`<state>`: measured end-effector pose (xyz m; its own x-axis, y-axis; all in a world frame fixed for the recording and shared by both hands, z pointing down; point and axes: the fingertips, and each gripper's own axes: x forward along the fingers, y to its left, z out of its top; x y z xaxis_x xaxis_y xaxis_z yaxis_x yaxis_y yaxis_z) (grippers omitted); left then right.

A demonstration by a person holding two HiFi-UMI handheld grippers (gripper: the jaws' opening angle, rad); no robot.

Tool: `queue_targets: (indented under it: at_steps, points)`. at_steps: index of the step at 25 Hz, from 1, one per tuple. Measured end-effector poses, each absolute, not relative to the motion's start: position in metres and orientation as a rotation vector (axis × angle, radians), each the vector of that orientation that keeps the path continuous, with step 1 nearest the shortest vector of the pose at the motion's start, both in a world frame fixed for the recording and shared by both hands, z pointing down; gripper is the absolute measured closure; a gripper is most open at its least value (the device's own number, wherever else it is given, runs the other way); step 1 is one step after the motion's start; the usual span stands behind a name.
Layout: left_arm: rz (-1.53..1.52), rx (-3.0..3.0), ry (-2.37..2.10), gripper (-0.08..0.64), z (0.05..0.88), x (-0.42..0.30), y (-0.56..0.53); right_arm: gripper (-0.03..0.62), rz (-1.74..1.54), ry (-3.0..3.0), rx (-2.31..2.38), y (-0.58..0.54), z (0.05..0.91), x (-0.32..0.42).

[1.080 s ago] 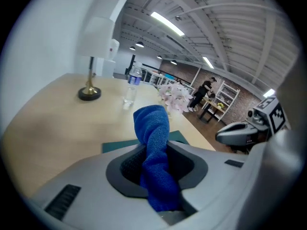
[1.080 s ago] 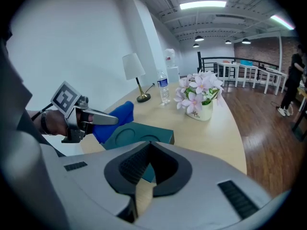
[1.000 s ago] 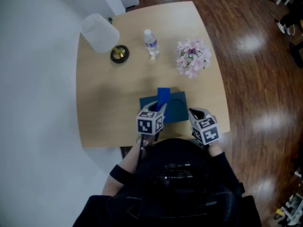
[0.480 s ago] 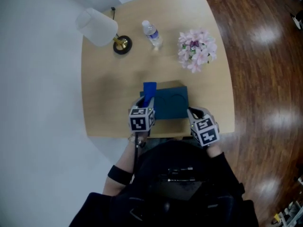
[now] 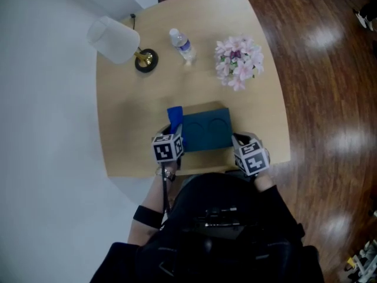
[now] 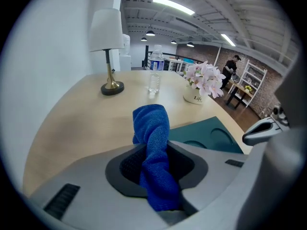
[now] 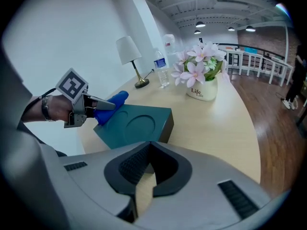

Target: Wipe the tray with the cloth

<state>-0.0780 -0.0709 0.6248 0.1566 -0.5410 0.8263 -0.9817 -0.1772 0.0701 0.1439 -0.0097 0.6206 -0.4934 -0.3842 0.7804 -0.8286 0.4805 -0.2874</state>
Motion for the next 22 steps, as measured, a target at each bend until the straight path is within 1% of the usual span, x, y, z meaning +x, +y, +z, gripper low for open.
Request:
queue_targets:
  at_steps: [3, 8, 13, 18, 20, 22]
  points:
    - [0.853, 1.862, -1.362, 0.443, 0.625, -0.041, -0.075, 0.584, 0.889, -2.061, 0.991, -0.006, 0.625, 0.142]
    - [0.783, 1.958, -1.2, 0.443, 0.625, 0.042, -0.083, 0.584, 0.855, -2.094, 1.005, -0.007, 0.621, 0.14]
    - [0.822, 2.058, -1.048, 0.443, 0.627, 0.105, -0.077, 0.584, 0.871, -2.052, 1.026, 0.004, 0.616, 0.155]
    - [0.846, 2.123, -0.982, 0.443, 0.625, 0.137, -0.074, 0.584, 0.869, -2.045, 1.086, 0.006, 0.611, 0.176]
    - [0.832, 2.15, -0.986, 0.442, 0.615, 0.137, -0.073, 0.584, 0.876, -2.048, 1.099, 0.007, 0.607, 0.18]
    - [0.795, 2.164, -1.024, 0.442, 0.598, 0.123, -0.072, 0.584, 0.869, -2.06, 1.101, 0.005, 0.602, 0.18]
